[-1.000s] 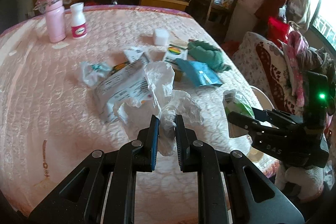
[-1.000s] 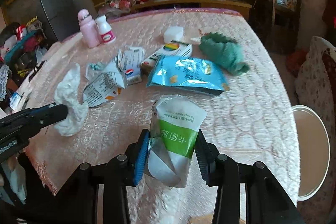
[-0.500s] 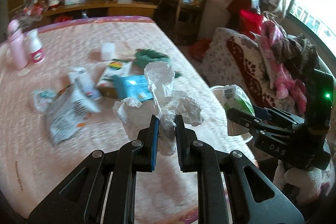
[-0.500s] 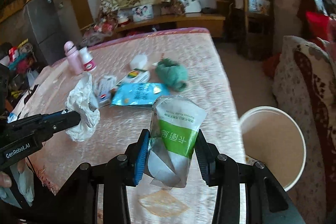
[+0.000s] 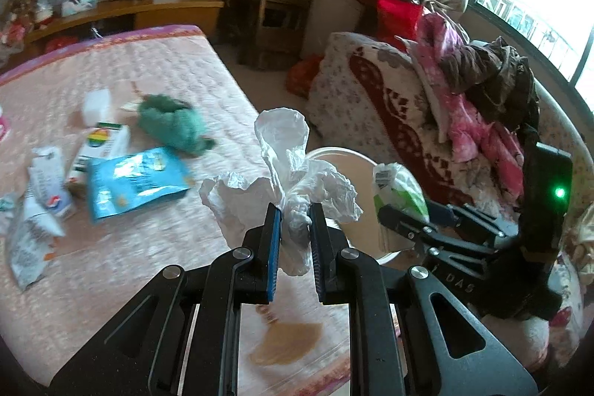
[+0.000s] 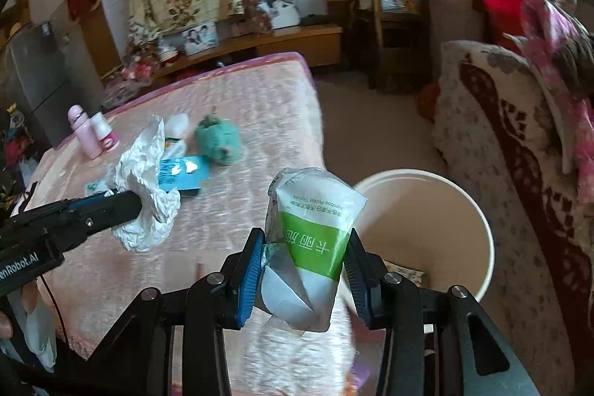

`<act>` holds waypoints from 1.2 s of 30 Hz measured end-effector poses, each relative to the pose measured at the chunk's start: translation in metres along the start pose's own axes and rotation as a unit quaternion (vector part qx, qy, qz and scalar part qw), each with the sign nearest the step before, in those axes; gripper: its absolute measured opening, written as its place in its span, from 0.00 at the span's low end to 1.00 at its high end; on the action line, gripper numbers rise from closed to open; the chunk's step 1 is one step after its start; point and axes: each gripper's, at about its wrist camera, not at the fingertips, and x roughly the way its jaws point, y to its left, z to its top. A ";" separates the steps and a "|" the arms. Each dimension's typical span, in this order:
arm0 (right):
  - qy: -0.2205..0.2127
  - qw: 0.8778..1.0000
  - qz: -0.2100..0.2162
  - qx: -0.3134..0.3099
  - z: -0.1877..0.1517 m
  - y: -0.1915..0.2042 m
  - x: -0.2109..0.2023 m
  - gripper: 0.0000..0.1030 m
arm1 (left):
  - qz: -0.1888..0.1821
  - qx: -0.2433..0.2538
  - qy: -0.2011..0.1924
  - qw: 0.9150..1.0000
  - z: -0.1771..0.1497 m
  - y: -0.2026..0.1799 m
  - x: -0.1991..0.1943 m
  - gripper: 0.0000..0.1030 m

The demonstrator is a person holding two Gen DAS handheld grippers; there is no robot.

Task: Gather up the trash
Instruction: 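Carry tissues and packet to the white bucket and open both tools over it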

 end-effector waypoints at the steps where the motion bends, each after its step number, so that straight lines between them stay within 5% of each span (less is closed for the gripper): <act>1: 0.001 1.000 -0.003 0.003 -0.001 -0.005 0.000 0.40 | -0.007 -0.001 0.004 1.000 0.003 -0.004 0.006 0.12; 27: 0.042 0.993 -0.058 0.089 -0.009 -0.120 0.044 0.40 | -0.067 0.013 0.060 0.996 0.031 -0.062 0.116 0.14; 31: 0.045 0.992 -0.061 0.098 -0.011 -0.126 0.053 0.41 | -0.072 0.008 0.063 0.995 0.030 -0.061 0.125 0.48; 32: 0.046 0.992 -0.061 0.102 -0.011 -0.128 0.055 0.49 | -0.074 0.005 0.062 0.995 0.030 -0.060 0.125 0.55; 36: 0.051 0.990 -0.074 0.108 -0.015 -0.132 0.060 0.55 | -0.069 -0.001 0.060 0.996 0.029 -0.055 0.125 0.56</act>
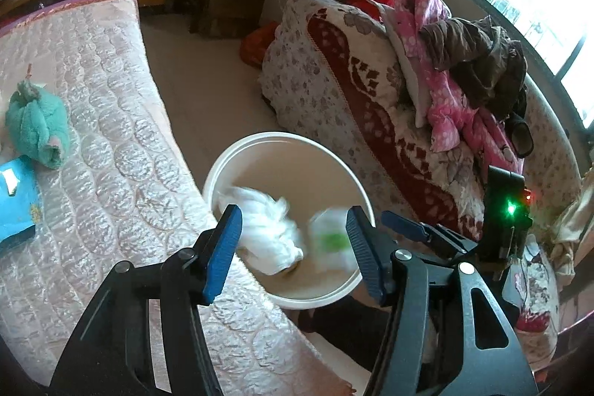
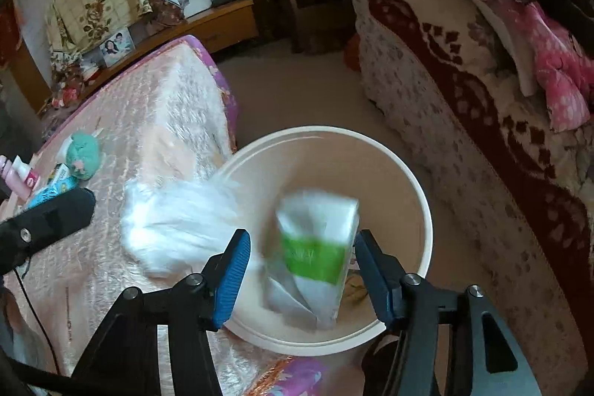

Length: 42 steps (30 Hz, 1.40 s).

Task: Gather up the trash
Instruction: 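Carry tissues and packet to the white bucket and open both tools over it, then withdraw both open tools from above the bucket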

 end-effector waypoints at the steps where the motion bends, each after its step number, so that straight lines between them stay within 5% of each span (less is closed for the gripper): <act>1: 0.003 1.000 0.000 0.002 0.000 -0.001 0.001 0.55 | 0.003 -0.001 0.000 1.000 0.000 0.002 -0.001 0.56; 18: -0.008 1.000 0.012 -0.028 -0.006 0.035 -0.014 0.56 | 0.101 0.022 -0.055 0.993 -0.020 0.021 -0.056 0.56; 24: -0.023 0.998 0.025 -0.050 -0.008 0.071 -0.027 0.64 | 0.132 0.017 -0.084 0.987 -0.030 0.039 -0.090 0.56; 42: -0.089 0.982 0.097 -0.139 -0.011 0.208 -0.071 0.69 | 0.240 -0.010 -0.176 0.954 -0.075 0.122 -0.214 0.56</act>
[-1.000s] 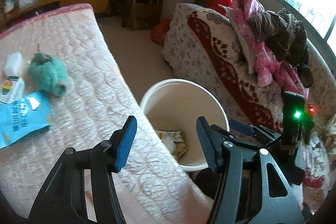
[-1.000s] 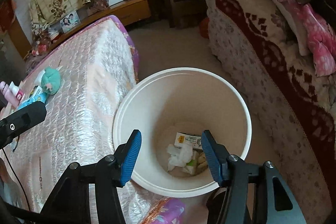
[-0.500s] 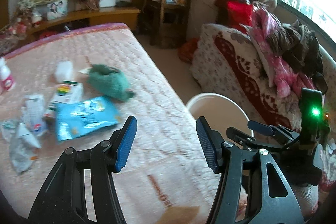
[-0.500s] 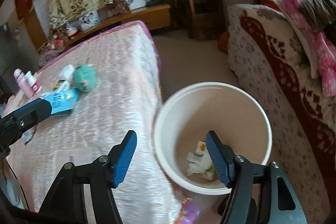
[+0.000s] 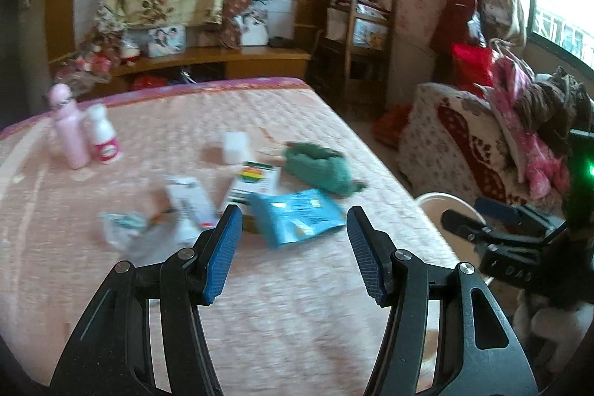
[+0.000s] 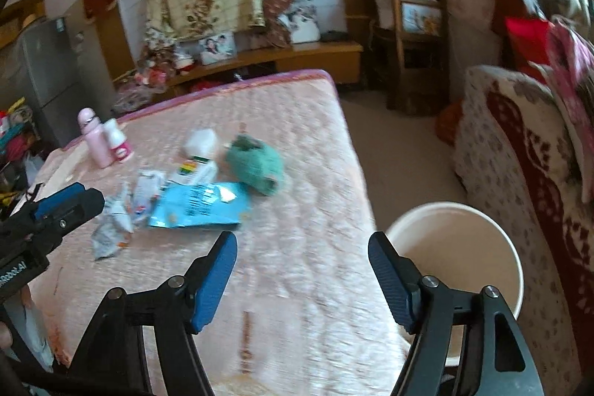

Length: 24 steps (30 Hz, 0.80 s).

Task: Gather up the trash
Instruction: 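Withdraw both open tools from above the bucket, then grasp the clear plastic wrapper with the left tool while the right tool reaches toward the grey packet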

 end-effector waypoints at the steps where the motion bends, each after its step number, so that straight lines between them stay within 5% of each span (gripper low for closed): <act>1: -0.003 1.000 0.004 -0.005 0.001 0.007 0.000 0.69 | 0.006 0.000 -0.004 1.000 -0.002 0.008 -0.004 0.56; 10: 0.003 0.998 0.030 -0.049 0.008 0.062 0.014 0.70 | 0.038 -0.025 -0.021 0.999 -0.018 0.085 -0.026 0.56; 24: 0.066 0.988 0.092 -0.103 0.007 0.144 0.070 0.71 | 0.068 -0.097 0.027 0.993 -0.034 0.185 0.002 0.56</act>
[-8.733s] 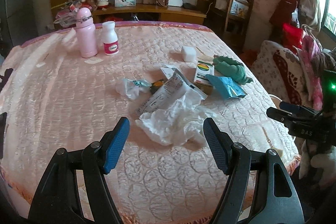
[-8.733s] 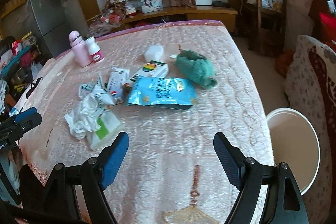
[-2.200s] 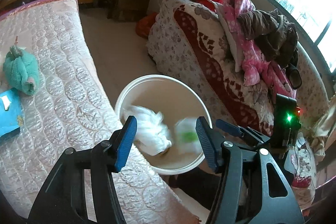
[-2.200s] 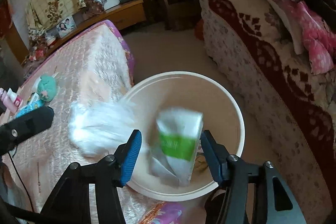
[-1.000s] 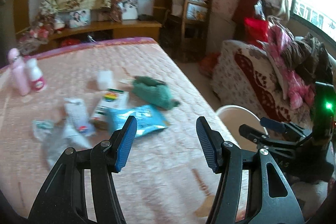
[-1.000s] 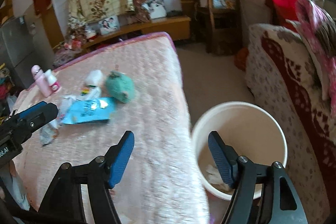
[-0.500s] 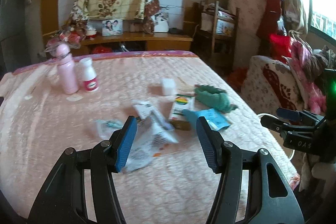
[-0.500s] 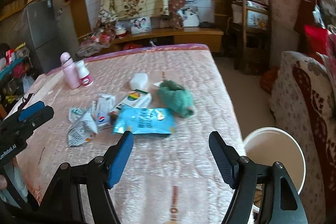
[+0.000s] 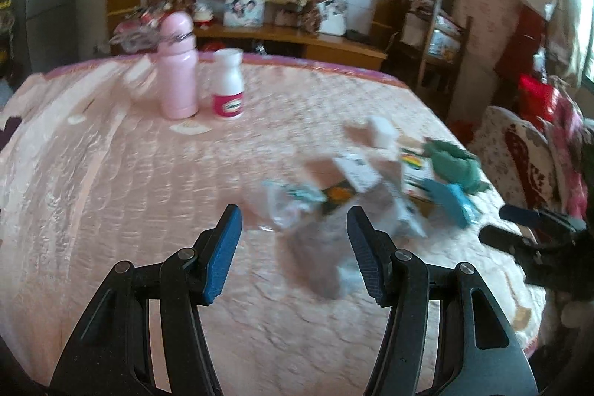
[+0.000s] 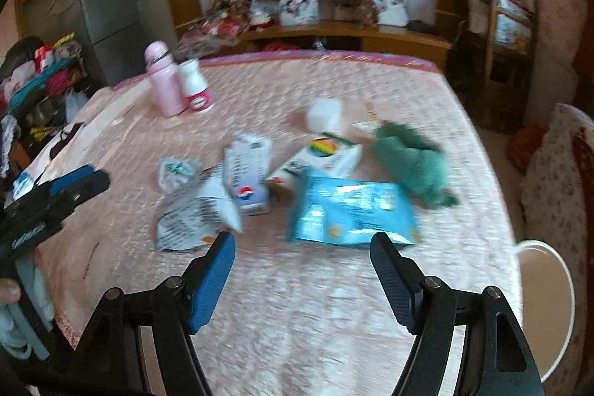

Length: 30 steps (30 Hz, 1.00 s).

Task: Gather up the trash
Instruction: 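Grasp the clear plastic wrapper with the left tool while the right tool reaches toward the grey packet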

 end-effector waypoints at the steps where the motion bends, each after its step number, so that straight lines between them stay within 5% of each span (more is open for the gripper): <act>1: 0.004 1.000 0.009 -0.003 0.002 0.005 0.005 0.71 | 0.000 -0.008 0.007 1.000 0.003 0.008 0.009 0.56; 15: 0.077 0.992 0.095 -0.016 0.043 0.039 0.100 0.71 | -0.051 -0.072 0.082 0.993 0.028 0.038 0.083 0.56; 17: 0.082 0.989 0.119 -0.001 0.041 0.036 0.101 0.53 | -0.059 -0.067 0.089 0.992 0.030 0.035 0.089 0.56; 22: 0.091 0.982 0.164 0.019 0.030 0.036 0.090 0.37 | -0.083 -0.057 0.102 0.990 0.032 0.024 0.096 0.56; 27: 0.121 0.972 0.195 0.054 0.004 0.034 0.076 0.36 | -0.071 -0.037 0.125 0.989 0.024 0.014 0.105 0.55; 28: 0.129 0.970 0.198 0.058 -0.004 0.034 0.072 0.35 | -0.071 -0.038 0.129 0.988 0.023 0.013 0.107 0.51; 30: 0.150 0.966 0.204 0.061 -0.017 0.036 0.068 0.35 | -0.072 -0.041 0.140 0.987 0.019 0.015 0.110 0.26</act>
